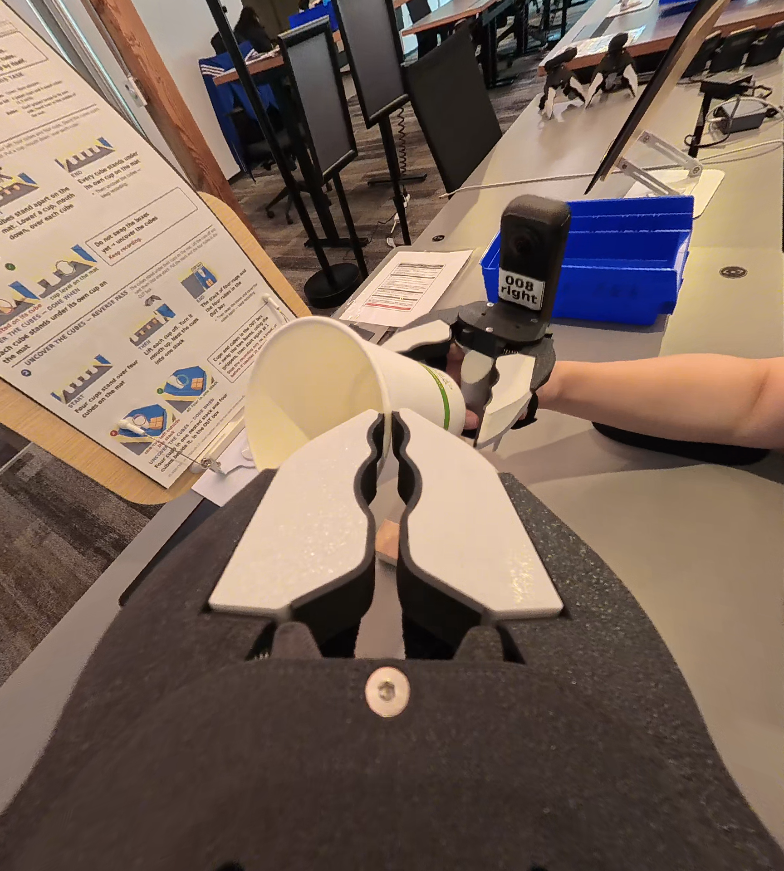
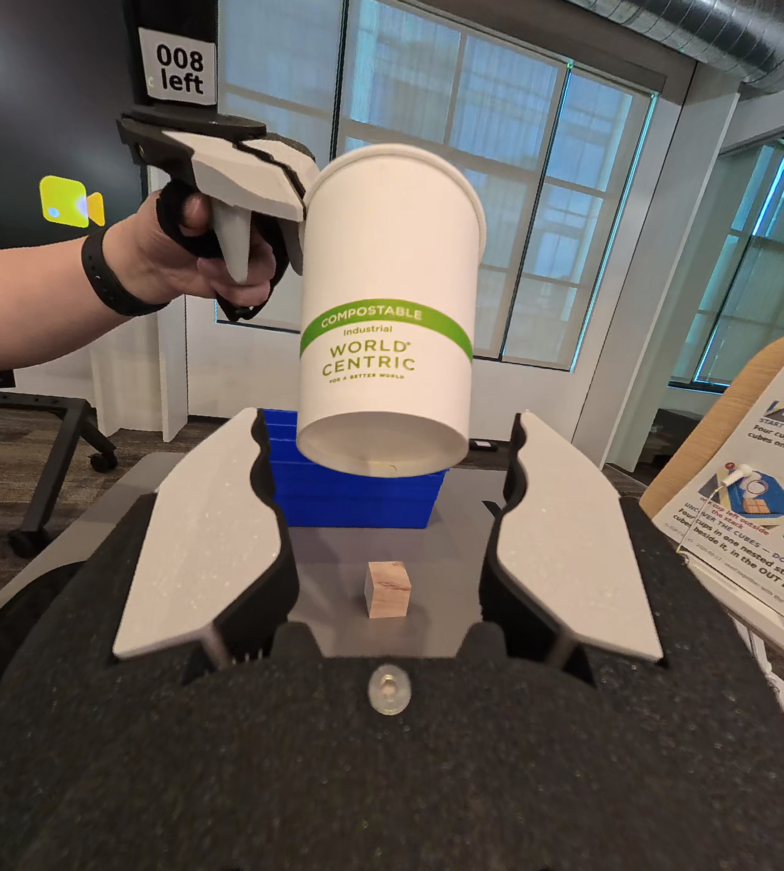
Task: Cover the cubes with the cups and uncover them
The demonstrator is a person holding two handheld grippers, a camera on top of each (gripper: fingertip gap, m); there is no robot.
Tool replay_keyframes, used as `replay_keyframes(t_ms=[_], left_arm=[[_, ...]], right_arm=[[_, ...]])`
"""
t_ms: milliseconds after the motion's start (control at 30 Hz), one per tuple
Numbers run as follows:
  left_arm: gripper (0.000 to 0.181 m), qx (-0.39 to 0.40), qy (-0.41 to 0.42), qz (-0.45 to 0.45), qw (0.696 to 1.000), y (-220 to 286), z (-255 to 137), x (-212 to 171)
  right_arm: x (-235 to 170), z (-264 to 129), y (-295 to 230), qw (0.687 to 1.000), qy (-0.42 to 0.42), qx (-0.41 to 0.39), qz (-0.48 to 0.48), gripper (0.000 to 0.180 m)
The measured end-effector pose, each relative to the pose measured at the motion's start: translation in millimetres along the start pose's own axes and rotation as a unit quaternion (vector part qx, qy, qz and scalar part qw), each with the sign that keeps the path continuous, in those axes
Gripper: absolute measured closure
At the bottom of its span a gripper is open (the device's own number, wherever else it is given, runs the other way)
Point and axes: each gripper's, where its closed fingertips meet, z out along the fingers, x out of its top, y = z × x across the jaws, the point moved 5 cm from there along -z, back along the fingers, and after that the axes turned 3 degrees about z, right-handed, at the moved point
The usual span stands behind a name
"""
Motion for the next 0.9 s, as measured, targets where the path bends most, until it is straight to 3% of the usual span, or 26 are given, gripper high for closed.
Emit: replay_keyframes(t_ms=[200,333,900], left_arm=[[0.178,-0.008,0.009,0.001,1.0,6,4,2],[0.178,-0.011,0.015,0.002,1.0,9,3,3],[0.172,0.003,0.0,-0.001,1.0,18,10,-12]], right_arm=[[-3,5,-7,1.0,0.002,0.018,0.01,0.088],[1,4,-11,0.999,0.018,0.029,0.014,0.102],[10,-4,-8,0.999,0.021,0.035,0.007,0.104]])
